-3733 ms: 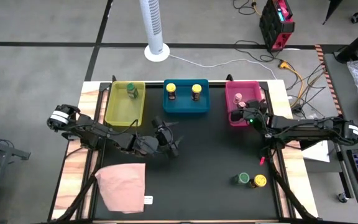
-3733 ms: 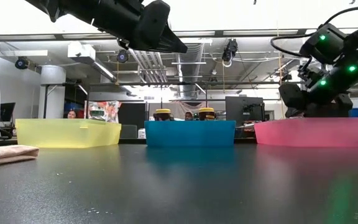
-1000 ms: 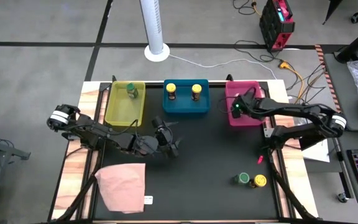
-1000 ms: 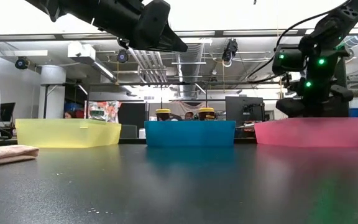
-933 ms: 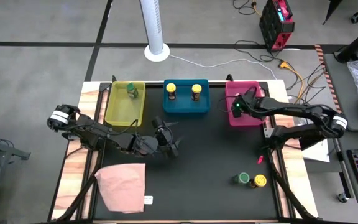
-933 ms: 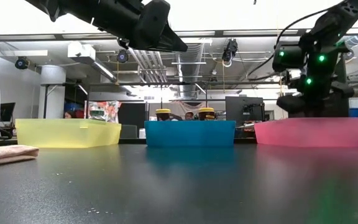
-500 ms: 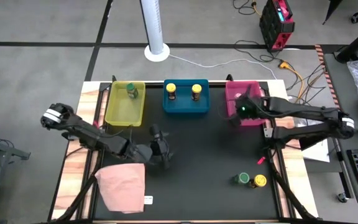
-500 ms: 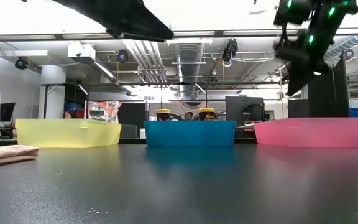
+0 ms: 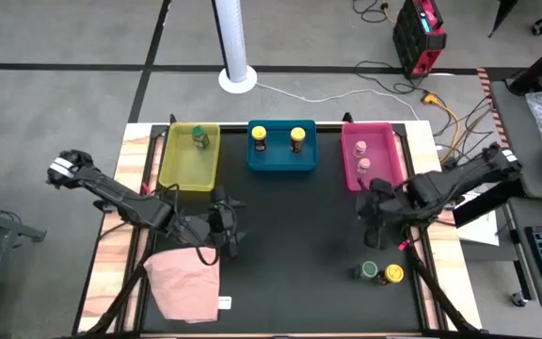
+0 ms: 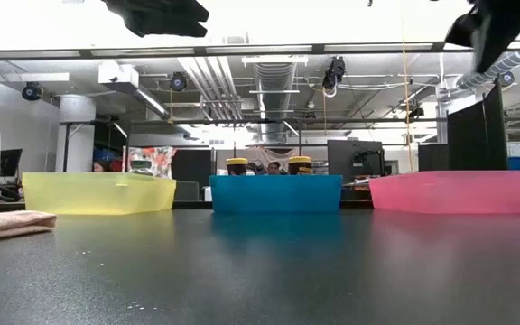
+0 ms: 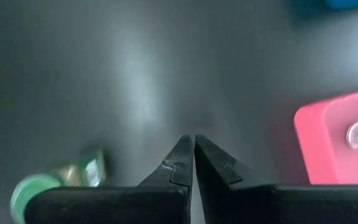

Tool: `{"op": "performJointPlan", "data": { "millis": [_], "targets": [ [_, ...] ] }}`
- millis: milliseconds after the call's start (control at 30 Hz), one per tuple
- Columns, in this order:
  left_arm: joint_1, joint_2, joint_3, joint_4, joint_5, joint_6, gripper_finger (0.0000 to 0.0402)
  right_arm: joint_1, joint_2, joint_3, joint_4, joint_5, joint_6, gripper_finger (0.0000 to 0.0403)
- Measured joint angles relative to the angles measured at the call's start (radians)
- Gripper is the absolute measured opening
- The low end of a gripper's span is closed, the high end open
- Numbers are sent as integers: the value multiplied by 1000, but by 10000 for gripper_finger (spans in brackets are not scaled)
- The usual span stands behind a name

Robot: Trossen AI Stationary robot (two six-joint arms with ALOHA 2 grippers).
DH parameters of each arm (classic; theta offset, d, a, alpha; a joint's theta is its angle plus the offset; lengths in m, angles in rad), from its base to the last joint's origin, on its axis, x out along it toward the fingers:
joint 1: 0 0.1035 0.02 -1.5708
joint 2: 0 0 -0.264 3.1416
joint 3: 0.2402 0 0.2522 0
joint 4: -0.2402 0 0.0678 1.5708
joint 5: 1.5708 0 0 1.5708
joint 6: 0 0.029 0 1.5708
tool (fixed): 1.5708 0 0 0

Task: Sort spices by type
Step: Put the green seasoning bottle into the yellow bin

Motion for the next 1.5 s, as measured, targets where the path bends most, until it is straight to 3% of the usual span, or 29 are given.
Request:
{"op": "performJointPlan", "data": {
  "millis": [233,600,867,1233,1500],
  "targets": [
    [0,35,0,90,53,-15,283,158,98,91,-73,-5,154,9],
    [0,300,0,560,129,105,283,448,112,63,-11,-4,445,9],
    [1,415,0,821,176,133,283,597,114,58,12,55,640,9],
    [-9,498,0,978,244,42,283,647,252,56,41,56,676,9],
    [-23,516,0,1060,258,27,283,647,342,64,40,94,576,9]
  ]
}}
